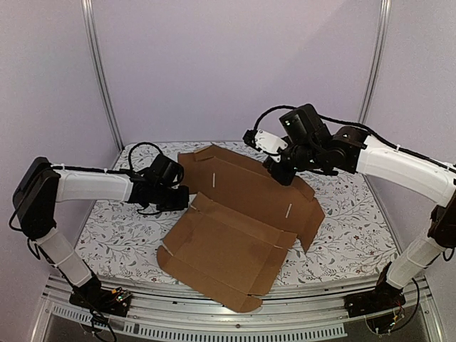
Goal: Fold the paper box
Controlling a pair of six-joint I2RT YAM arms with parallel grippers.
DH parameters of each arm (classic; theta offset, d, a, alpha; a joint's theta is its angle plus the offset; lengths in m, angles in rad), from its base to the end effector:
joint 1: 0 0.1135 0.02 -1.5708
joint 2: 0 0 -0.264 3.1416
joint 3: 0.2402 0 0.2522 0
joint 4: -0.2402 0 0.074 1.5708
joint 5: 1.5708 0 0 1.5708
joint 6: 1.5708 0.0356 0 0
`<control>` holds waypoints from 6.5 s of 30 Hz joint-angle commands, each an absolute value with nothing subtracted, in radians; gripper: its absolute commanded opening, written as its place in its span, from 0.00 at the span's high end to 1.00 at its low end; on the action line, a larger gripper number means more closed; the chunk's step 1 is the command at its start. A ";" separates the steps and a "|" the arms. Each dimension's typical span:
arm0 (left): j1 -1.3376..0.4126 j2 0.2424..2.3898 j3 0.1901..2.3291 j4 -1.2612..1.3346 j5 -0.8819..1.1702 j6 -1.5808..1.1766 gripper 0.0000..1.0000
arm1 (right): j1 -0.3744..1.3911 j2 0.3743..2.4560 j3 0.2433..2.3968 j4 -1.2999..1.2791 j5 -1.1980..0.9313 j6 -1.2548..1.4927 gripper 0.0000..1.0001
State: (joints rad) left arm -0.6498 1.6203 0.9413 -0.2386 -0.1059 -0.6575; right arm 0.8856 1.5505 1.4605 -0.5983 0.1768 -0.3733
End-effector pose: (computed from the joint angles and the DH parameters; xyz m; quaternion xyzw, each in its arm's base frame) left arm 0.2633 -0.1954 0.1831 -0.0206 0.9457 -0.1550 0.2848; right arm 0.2252 0.2657 0.3459 -0.4998 0.7503 0.0306 0.4317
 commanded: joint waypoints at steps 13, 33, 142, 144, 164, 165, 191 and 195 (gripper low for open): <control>-0.663 1.727 0.993 -0.142 -0.140 -0.588 1.00 | 0.856 1.695 1.549 -0.616 0.289 -0.309 1.00; -0.648 1.850 1.107 -0.197 -0.287 -0.468 1.00 | 0.843 1.709 1.537 -0.615 0.241 -0.319 1.00; -0.416 1.366 0.798 -0.121 0.056 -0.507 1.00 | 0.811 1.553 1.356 -0.576 -0.023 -0.680 1.00; -0.393 1.388 0.778 -0.081 0.063 -0.521 1.00 | 0.811 1.535 1.334 -0.557 -0.020 -0.700 1.00; -0.360 1.685 0.675 0.418 0.636 -0.662 1.00 | 0.811 1.501 1.259 -0.418 0.065 -0.749 1.00; -0.369 1.682 0.672 0.419 0.642 -0.666 1.00 | 0.811 1.506 1.261 -0.418 0.069 -0.748 1.00; -0.587 1.447 0.611 0.259 0.512 -0.655 1.00 | 0.811 1.510 1.252 -0.419 0.094 -0.698 1.00; -0.610 1.431 0.607 0.239 0.492 -0.642 1.00 | 0.821 1.484 1.210 -0.399 0.077 -0.701 1.00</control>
